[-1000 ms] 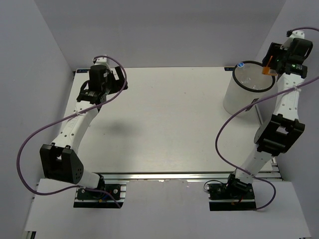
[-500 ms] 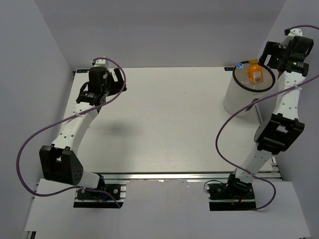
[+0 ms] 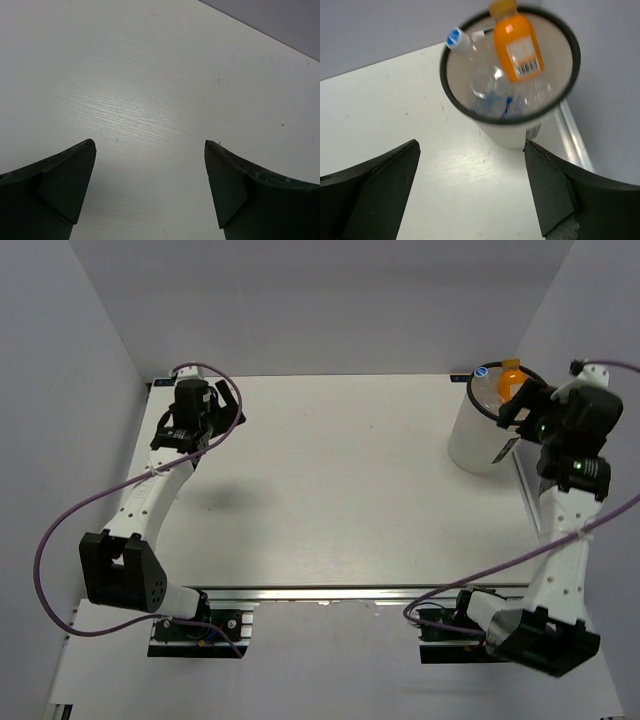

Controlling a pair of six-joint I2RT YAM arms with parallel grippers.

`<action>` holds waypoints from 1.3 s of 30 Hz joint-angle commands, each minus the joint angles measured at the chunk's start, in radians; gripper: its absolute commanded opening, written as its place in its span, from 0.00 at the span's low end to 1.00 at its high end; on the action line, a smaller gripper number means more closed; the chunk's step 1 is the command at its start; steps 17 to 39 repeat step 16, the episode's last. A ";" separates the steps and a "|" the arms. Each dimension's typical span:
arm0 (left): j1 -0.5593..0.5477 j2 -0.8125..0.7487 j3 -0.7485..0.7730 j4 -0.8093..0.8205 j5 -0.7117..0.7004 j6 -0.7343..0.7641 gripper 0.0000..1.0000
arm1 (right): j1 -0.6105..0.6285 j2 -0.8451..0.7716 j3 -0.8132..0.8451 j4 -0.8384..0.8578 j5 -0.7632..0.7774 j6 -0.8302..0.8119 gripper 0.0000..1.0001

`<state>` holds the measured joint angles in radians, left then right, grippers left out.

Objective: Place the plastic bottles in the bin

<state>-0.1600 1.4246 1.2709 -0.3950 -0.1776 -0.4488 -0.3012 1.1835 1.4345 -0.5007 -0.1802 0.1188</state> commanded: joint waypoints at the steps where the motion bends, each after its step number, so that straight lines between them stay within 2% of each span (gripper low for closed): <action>1: 0.004 -0.056 -0.033 0.010 -0.031 -0.080 0.98 | -0.007 -0.153 -0.207 0.048 0.166 0.146 0.89; 4: 0.004 -0.096 -0.067 0.036 -0.048 -0.077 0.98 | -0.007 -0.304 -0.376 0.036 0.185 0.186 0.89; 6: 0.004 -0.127 -0.086 0.033 -0.057 -0.073 0.98 | -0.007 -0.375 -0.509 0.051 0.260 0.211 0.89; 10: 0.004 -0.165 -0.110 0.025 -0.083 -0.053 0.98 | -0.007 -0.473 -0.586 0.048 0.361 0.229 0.89; 15: 0.004 -0.188 -0.111 -0.019 -0.108 -0.053 0.98 | -0.007 -0.446 -0.580 0.045 0.344 0.225 0.89; 39: 0.004 -0.205 -0.123 -0.018 -0.117 -0.054 0.98 | -0.007 -0.432 -0.576 0.048 0.338 0.225 0.89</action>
